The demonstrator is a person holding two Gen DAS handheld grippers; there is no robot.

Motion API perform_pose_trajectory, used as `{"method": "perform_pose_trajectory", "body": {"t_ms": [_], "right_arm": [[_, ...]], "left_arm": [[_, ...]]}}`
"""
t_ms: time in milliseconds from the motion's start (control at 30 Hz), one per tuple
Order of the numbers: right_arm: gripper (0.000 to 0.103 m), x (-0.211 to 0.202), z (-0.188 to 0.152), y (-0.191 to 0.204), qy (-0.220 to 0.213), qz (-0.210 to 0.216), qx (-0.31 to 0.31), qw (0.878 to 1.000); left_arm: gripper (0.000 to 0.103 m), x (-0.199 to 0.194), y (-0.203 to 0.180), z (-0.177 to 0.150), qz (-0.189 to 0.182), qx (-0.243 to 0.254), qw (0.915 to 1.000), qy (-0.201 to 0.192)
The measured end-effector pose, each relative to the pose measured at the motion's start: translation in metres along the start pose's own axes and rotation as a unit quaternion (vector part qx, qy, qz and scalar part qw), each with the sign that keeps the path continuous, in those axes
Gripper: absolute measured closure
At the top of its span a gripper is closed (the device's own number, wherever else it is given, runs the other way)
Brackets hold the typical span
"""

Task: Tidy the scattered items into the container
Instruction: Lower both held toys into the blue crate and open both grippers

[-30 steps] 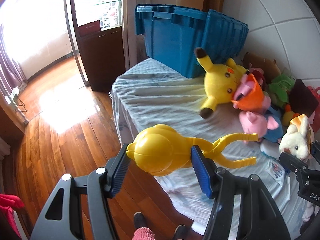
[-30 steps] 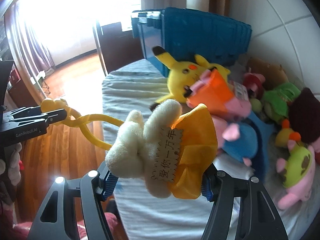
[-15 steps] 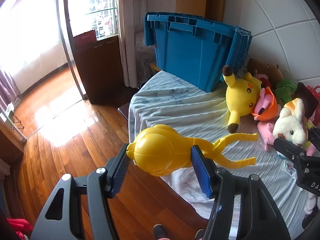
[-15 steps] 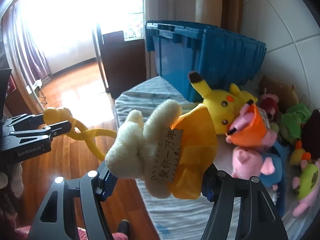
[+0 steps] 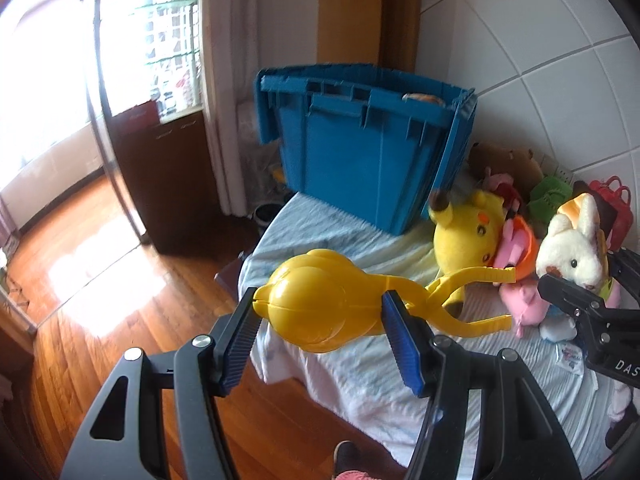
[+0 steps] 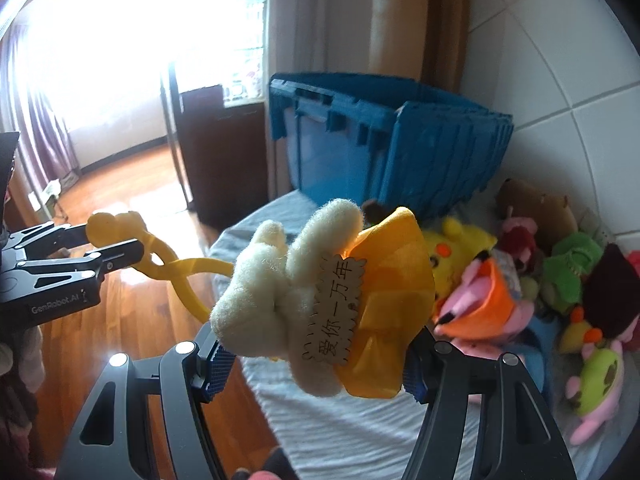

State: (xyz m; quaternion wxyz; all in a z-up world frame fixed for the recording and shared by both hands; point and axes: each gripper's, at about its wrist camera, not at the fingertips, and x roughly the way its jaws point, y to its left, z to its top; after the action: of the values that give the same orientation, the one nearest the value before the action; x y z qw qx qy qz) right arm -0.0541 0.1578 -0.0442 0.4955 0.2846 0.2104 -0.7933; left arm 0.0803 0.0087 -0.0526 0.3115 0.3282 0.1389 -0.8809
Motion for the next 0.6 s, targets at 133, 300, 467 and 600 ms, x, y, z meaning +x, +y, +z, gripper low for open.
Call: {"method": "perform_pose_trajectory", "body": {"t_ms": [133, 300, 467, 600], "right_arm": [[0.036, 0.008, 0.025, -0.016, -0.023, -0.013, 0.002, 1.0], [0.036, 0.023, 0.064, -0.036, -0.061, -0.02, 0.016, 0.998], [0.035, 0.031, 0.102, -0.054, -0.102, -0.039, 0.011, 0.994], [0.035, 0.044, 0.12, -0.069, -0.11, -0.051, 0.023, 0.992]], "left_arm": [[0.043, 0.015, -0.006, 0.041, -0.017, 0.014, 0.9994, -0.026], [0.043, 0.03, -0.012, 0.098, -0.03, 0.025, 0.9971, -0.065], [0.043, 0.042, -0.01, 0.153, -0.044, 0.019, 0.9933, -0.105], [0.043, 0.063, -0.004, 0.194, -0.051, 0.022, 0.9909, -0.123]]}}
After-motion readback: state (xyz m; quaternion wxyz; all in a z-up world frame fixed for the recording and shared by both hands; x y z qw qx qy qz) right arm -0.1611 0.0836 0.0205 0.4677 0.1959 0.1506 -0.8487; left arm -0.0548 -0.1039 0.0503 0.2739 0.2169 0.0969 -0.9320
